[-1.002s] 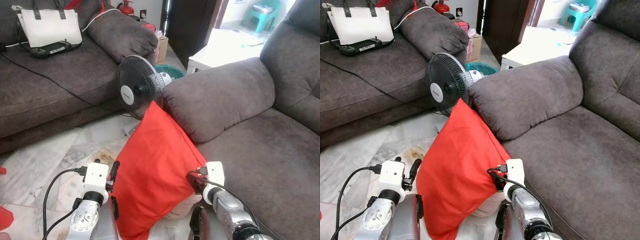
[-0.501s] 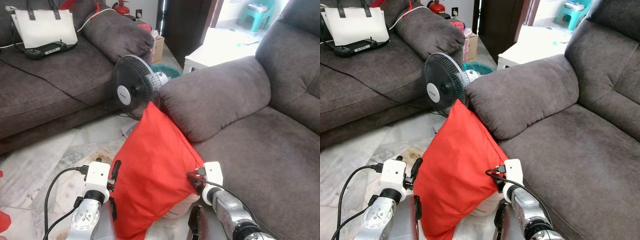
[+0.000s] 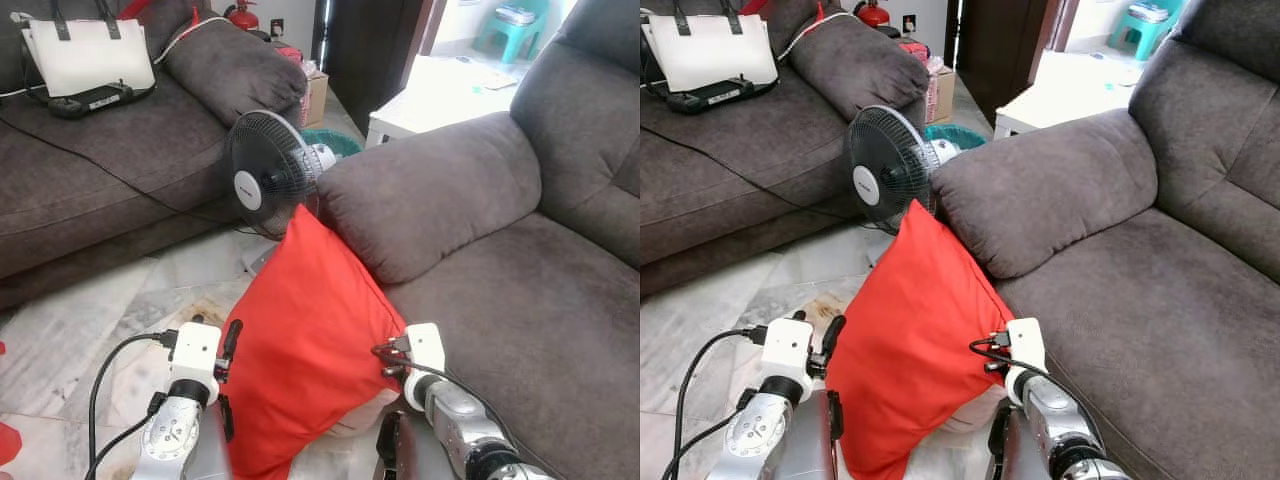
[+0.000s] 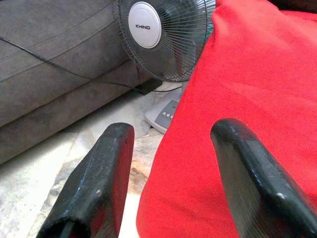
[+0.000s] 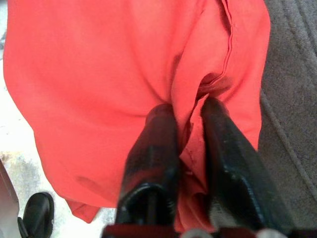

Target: Move the pillow to the sofa from floor

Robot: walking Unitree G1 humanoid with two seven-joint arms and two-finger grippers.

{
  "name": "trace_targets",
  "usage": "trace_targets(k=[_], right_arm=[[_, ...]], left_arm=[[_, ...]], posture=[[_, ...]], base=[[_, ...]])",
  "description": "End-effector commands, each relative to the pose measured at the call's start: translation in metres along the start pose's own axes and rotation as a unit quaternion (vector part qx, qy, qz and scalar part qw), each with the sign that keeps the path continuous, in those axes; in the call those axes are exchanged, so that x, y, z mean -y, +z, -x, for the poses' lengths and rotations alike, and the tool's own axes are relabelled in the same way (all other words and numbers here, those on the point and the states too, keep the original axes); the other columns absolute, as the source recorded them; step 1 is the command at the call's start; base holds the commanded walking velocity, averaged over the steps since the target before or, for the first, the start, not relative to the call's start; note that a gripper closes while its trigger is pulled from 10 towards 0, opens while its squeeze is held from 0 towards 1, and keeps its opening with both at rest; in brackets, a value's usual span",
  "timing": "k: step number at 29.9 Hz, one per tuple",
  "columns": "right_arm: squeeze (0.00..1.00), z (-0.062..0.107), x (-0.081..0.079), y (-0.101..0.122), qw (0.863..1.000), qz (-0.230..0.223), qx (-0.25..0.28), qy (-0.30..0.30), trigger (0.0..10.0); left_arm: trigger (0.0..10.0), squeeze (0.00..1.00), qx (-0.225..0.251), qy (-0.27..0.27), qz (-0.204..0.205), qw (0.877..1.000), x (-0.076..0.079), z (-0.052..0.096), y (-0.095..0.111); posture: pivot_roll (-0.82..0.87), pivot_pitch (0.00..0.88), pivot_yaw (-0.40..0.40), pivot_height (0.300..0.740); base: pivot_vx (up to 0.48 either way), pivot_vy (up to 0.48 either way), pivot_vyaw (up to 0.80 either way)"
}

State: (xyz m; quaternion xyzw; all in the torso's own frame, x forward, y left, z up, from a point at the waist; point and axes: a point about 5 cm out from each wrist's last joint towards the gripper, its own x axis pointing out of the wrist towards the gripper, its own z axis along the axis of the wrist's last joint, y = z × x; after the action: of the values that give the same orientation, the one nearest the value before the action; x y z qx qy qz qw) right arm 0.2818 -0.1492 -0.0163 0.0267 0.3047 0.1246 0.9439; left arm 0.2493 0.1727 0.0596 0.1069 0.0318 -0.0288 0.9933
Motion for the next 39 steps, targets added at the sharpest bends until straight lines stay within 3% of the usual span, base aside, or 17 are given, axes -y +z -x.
trace_targets(k=[1,21,31,32,39], right_arm=[[0.0,0.0,0.003,-0.001,1.0,0.007,-0.009,-0.001,0.0],[0.0,-0.001,0.002,0.009,1.0,-0.001,0.029,0.0,0.0],[0.0,0.007,0.006,0.017,0.993,-0.028,0.115,-0.026,0.0],[0.0,0.01,0.007,0.017,0.99,-0.039,0.131,-0.036,10.0],[0.0,0.024,0.012,0.021,0.978,-0.052,0.201,-0.034,10.0]], left_arm=[[10.0,0.0,0.001,-0.005,-0.005,1.0,0.002,-0.002,0.001],[10.0,0.0,0.004,-0.004,-0.005,1.0,0.001,-0.008,0.002],[10.0,0.0,0.006,0.002,0.007,1.0,-0.001,-0.011,0.003],[10.0,0.0,0.005,0.008,0.015,1.0,-0.003,-0.013,0.003],[10.0,0.0,0.002,0.015,0.037,0.999,-0.007,-0.022,0.003]], posture=[[0.23,0.059,-0.151,0.526],[0.22,0.038,-0.14,0.526],[0.2,0.017,-0.123,0.526],[0.19,0.012,-0.113,0.526],[0.16,0.002,-0.084,0.526]], base=[[0.0,0.0,0.0],[0.0,0.0,0.0],[0.0,0.0,0.0],[0.0,0.0,0.0],[0.0,0.0,0.0]])
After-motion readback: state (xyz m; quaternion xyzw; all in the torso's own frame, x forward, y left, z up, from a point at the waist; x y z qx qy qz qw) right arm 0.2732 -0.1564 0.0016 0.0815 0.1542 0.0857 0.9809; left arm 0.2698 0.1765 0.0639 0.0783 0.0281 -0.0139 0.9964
